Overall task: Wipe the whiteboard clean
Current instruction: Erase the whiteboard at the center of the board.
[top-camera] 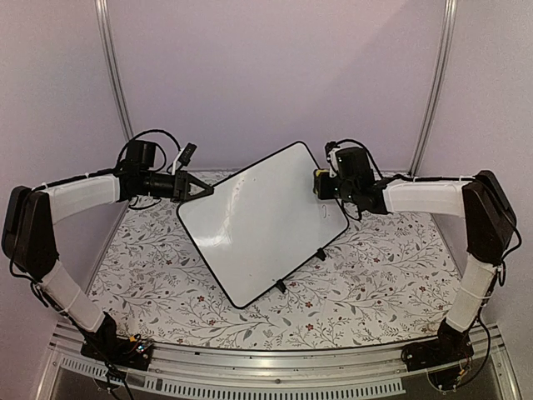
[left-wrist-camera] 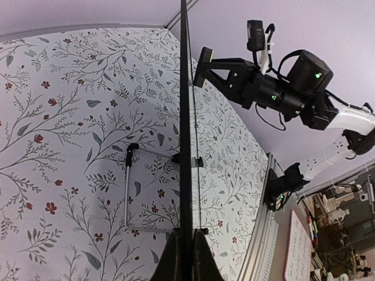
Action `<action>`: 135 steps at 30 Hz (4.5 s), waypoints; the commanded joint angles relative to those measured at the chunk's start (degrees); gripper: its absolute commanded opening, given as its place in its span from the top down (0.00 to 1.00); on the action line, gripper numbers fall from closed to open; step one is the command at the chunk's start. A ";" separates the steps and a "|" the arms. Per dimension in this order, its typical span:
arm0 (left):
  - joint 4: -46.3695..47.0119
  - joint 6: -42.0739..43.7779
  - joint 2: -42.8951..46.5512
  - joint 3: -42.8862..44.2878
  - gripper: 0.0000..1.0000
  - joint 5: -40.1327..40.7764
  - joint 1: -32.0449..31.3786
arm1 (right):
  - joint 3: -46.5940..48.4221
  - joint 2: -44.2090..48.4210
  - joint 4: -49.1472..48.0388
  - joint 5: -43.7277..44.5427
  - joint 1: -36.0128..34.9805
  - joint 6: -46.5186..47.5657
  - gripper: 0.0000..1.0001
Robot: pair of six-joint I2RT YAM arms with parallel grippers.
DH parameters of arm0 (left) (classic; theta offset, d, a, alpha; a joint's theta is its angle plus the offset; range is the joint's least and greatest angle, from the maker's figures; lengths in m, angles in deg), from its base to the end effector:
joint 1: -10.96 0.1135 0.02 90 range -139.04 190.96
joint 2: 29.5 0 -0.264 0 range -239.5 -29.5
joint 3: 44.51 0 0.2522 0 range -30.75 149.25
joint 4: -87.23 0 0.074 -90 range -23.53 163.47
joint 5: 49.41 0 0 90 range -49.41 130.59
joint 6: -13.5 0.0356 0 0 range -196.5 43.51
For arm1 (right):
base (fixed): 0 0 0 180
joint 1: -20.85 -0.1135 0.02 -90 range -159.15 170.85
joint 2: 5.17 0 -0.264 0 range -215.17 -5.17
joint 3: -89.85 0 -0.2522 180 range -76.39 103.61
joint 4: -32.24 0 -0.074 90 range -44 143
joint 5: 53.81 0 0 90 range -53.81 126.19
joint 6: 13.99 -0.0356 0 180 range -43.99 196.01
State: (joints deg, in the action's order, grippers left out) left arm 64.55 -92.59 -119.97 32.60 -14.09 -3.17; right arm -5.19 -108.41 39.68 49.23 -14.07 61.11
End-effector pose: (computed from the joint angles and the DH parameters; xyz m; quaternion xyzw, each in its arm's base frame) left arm 0.3265 -0.1122 0.2636 0.1948 0.7951 -0.5002 0.2824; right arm 0.3472 0.2326 0.2442 -0.0867 0.8390 0.1354 0.5199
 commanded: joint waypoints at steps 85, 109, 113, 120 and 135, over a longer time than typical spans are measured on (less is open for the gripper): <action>0.73 1.86 -0.05 -0.33 1.00 -2.19 -0.98 | -5.18 -2.42 -3.17 -1.64 0.99 0.09 1.00; 0.75 1.88 0.12 -0.49 1.00 -2.01 -0.91 | -18.28 1.23 -5.89 -2.98 -1.67 -1.52 1.00; 0.75 1.88 0.21 -0.51 1.00 -2.01 -0.94 | -20.28 2.04 -6.05 -3.01 -2.15 -2.45 1.00; 0.73 1.84 0.13 -0.51 1.00 -2.02 -0.98 | -22.62 6.65 -4.26 -2.75 -2.66 -2.94 1.00; 0.73 1.53 0.04 -0.42 0.98 -1.29 -0.93 | -19.98 27.34 6.24 5.87 -2.70 -2.55 1.00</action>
State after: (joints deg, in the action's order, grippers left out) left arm 64.35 -92.99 -119.99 32.60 -14.00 -3.23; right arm -26.50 -83.12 42.50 51.15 -16.36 58.86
